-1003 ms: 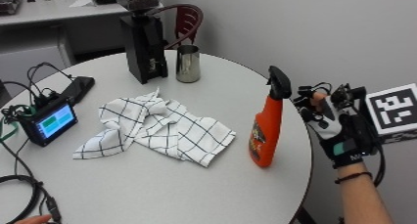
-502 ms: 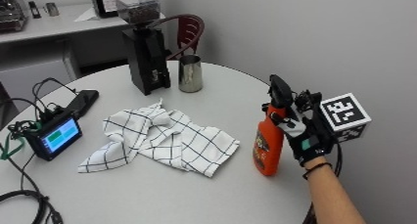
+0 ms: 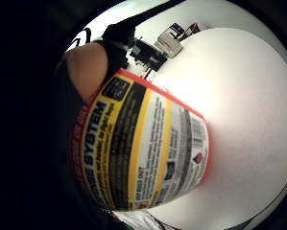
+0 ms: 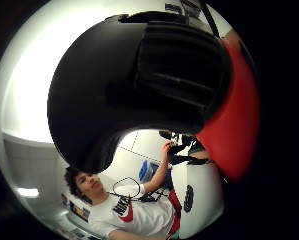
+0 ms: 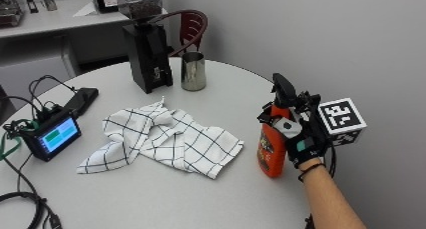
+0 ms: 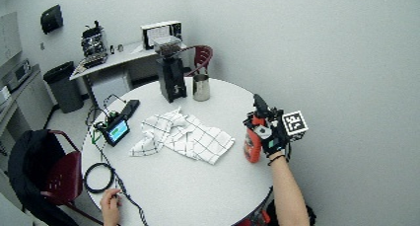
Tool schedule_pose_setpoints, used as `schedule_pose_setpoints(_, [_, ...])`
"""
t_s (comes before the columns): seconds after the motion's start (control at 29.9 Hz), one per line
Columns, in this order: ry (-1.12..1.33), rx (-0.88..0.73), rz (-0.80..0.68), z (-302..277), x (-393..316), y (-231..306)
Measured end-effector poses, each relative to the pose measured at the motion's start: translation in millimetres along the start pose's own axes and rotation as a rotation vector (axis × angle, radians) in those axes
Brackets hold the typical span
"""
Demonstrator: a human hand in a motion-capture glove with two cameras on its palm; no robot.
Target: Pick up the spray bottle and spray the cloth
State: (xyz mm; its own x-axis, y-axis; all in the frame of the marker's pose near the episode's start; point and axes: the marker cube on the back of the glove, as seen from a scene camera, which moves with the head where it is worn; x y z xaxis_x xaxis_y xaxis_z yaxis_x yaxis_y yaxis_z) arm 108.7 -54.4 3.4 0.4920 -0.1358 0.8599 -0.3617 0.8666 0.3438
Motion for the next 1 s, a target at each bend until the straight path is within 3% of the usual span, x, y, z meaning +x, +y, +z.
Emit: schedule_pose_setpoints(1.0, [0.042, 0.070, 0.013, -6, 29, 19])
